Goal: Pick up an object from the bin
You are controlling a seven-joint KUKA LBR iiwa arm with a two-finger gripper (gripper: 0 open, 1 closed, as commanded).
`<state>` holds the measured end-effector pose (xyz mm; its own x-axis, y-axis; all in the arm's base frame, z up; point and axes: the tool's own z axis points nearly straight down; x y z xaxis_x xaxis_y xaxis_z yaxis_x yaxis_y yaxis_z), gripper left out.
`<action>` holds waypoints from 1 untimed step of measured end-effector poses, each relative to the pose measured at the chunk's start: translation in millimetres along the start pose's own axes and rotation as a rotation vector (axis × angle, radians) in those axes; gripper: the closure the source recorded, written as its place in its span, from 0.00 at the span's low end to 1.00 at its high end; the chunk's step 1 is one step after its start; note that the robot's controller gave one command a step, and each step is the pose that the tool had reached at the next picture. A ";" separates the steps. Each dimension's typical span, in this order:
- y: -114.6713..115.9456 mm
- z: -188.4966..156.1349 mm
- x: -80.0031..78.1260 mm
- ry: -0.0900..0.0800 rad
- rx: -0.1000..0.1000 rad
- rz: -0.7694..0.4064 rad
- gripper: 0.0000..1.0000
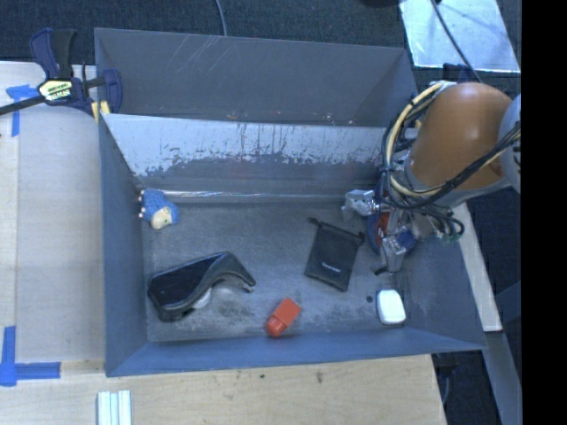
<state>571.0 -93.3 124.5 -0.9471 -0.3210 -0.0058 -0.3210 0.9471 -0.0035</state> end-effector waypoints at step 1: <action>9.3 -1.0 -36.8 -0.001 -0.002 -0.519 0.00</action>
Offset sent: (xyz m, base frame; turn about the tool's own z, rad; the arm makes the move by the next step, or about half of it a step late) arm 0.0304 0.0201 0.0007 -0.5186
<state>602.8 -72.7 125.7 -0.6633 -0.7483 -0.0050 -0.7483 0.6633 -0.0039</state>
